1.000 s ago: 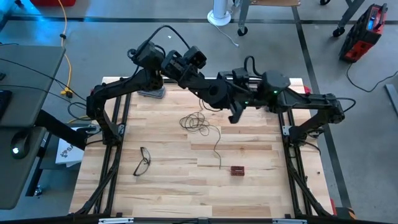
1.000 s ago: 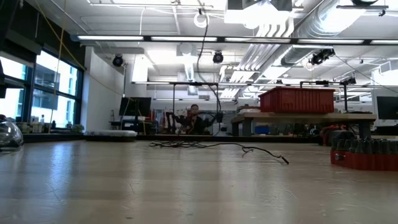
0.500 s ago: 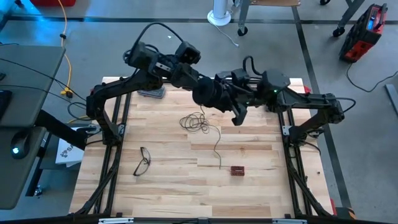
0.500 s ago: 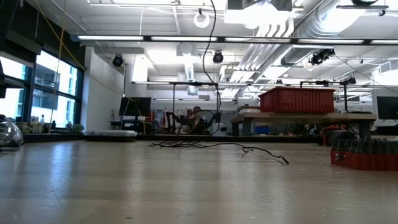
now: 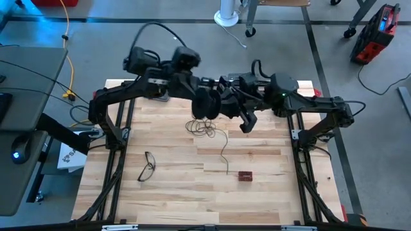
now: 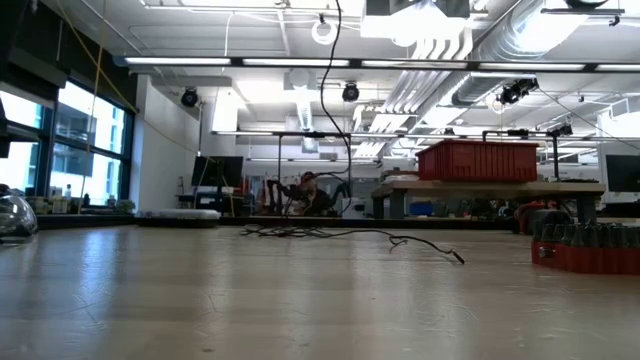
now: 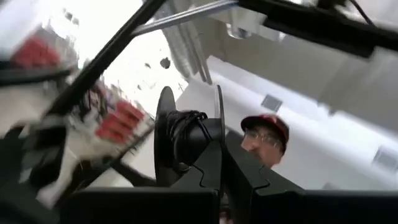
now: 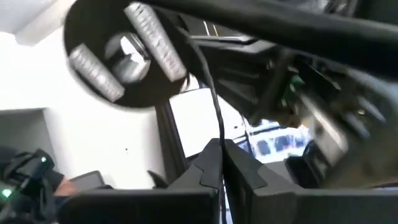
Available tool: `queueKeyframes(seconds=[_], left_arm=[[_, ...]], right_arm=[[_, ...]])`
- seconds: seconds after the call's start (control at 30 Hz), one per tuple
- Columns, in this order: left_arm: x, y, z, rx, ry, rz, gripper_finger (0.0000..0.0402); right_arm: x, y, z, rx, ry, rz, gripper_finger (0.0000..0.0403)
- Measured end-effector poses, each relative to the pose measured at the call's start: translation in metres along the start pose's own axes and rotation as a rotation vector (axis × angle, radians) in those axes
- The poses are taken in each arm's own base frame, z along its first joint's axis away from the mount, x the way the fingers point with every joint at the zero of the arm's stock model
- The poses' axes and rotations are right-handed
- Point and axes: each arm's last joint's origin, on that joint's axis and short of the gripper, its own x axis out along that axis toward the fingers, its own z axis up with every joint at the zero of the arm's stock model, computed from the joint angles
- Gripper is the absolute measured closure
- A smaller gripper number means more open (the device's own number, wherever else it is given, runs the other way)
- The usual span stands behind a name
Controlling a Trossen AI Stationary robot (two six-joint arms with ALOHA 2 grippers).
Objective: Coil cords
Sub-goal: Coil the black wire into the spool
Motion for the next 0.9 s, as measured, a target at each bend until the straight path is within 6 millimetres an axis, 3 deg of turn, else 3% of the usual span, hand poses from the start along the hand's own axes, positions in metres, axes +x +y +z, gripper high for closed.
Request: queueKeyframes(seconds=[0.23, 0.4, 0.57, 0.73, 0.9], left_arm=[[0.004, -0.015, 0.010, 0.261, -0.100, -0.011, 0.0401], [0.010, 0.001, 0.015, 0.208, -0.119, -0.016, 0.0401], [0.017, 0.019, 0.019, 0.170, -0.077, -0.042, 0.0401], [0.006, 0.014, 0.039, 0.225, -0.103, -0.037, 0.0401], [-0.020, -0.002, 0.060, 0.312, -0.097, 0.032, 0.0401]], right_arm=[[0.002, -0.004, -0.006, 0.019, 0.041, 0.003, 0.0403], [0.004, -0.010, -0.009, 0.017, 0.028, -0.055, 0.0403], [0.005, -0.013, -0.011, 0.081, 0.067, 0.015, 0.0403], [0.003, -0.003, -0.013, 0.095, 0.107, 0.046, 0.0403], [-0.004, 0.010, -0.004, 0.048, 0.110, 0.068, 0.0403]])
